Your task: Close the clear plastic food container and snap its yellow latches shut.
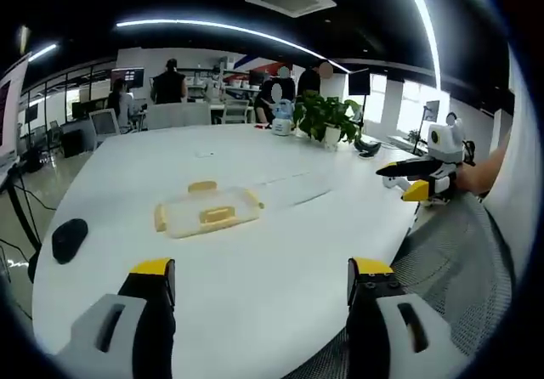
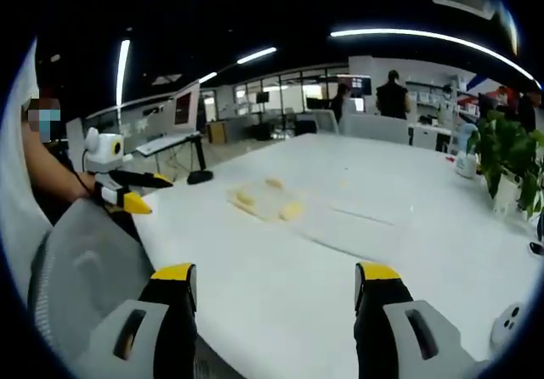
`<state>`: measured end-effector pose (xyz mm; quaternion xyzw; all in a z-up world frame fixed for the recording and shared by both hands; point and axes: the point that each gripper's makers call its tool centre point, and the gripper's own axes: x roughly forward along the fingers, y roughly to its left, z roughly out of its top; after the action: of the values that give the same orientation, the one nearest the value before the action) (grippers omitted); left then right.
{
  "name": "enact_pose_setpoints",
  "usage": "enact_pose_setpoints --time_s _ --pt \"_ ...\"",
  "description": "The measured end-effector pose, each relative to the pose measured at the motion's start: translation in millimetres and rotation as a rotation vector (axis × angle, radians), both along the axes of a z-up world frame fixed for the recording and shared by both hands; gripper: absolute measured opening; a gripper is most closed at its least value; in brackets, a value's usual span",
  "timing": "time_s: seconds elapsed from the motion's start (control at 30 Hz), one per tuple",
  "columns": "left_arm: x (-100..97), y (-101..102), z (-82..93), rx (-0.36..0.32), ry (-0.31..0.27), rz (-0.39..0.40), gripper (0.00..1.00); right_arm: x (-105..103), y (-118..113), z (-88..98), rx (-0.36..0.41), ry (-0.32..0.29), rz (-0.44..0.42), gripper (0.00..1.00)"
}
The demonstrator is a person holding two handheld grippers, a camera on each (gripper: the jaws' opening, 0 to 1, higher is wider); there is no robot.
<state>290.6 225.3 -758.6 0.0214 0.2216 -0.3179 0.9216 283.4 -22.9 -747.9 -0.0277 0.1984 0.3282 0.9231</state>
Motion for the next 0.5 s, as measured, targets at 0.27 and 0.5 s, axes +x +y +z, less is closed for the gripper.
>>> enact_pose_setpoints --time_s 0.27,0.5 --pt "-0.1 0.4 0.0 0.005 0.0 0.0 0.84 -1.0 0.2 -0.8 -0.005 0.005 0.003 0.76" --pt "-0.5 0.3 -0.5 0.009 0.001 -0.002 0.84 -1.4 0.4 -1.6 -0.009 0.005 0.005 0.75"
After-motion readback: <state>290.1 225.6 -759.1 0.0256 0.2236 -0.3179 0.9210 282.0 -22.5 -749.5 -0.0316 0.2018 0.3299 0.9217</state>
